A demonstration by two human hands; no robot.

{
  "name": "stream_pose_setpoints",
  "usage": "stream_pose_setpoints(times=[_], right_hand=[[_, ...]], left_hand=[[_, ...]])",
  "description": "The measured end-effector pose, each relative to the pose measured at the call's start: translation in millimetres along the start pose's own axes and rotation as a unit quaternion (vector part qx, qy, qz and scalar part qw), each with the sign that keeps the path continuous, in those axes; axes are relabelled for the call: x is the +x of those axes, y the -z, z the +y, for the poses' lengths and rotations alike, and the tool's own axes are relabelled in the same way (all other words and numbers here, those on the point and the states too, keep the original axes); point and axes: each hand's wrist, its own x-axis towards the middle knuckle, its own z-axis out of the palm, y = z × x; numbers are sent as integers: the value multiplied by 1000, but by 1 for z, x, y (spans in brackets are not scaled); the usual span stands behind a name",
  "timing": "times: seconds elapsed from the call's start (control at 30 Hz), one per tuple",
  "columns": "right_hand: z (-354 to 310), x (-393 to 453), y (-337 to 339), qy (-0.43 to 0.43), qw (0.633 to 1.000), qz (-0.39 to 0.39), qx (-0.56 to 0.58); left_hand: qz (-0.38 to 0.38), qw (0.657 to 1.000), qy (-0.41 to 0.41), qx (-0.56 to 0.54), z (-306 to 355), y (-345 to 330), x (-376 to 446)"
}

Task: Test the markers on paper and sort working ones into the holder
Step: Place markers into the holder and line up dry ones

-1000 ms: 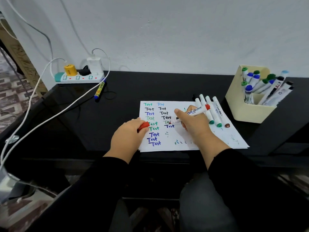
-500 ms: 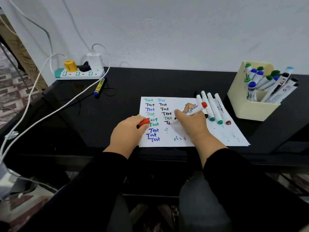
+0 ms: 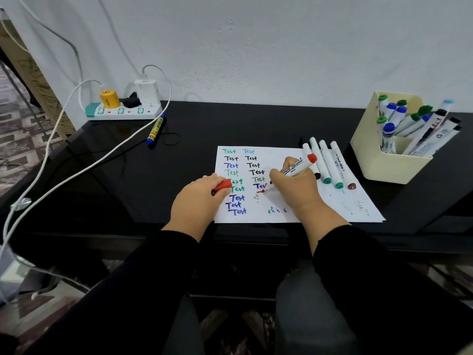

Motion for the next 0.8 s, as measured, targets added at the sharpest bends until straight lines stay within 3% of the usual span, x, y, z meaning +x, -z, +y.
stream_pose_setpoints(times=[0.2, 0.37, 0.8], right_hand=[[-2, -2, 1, 0, 1000, -27, -2], [-4, -1, 8, -18, 1000, 10, 14], [-3, -2, 6, -15, 1000, 12, -9]], left_hand=[[-2, 1000, 4, 8, 3, 3, -1], [-5, 1000, 4, 4, 2, 2, -3], [-9, 1000, 11, 7, 1, 3, -1]])
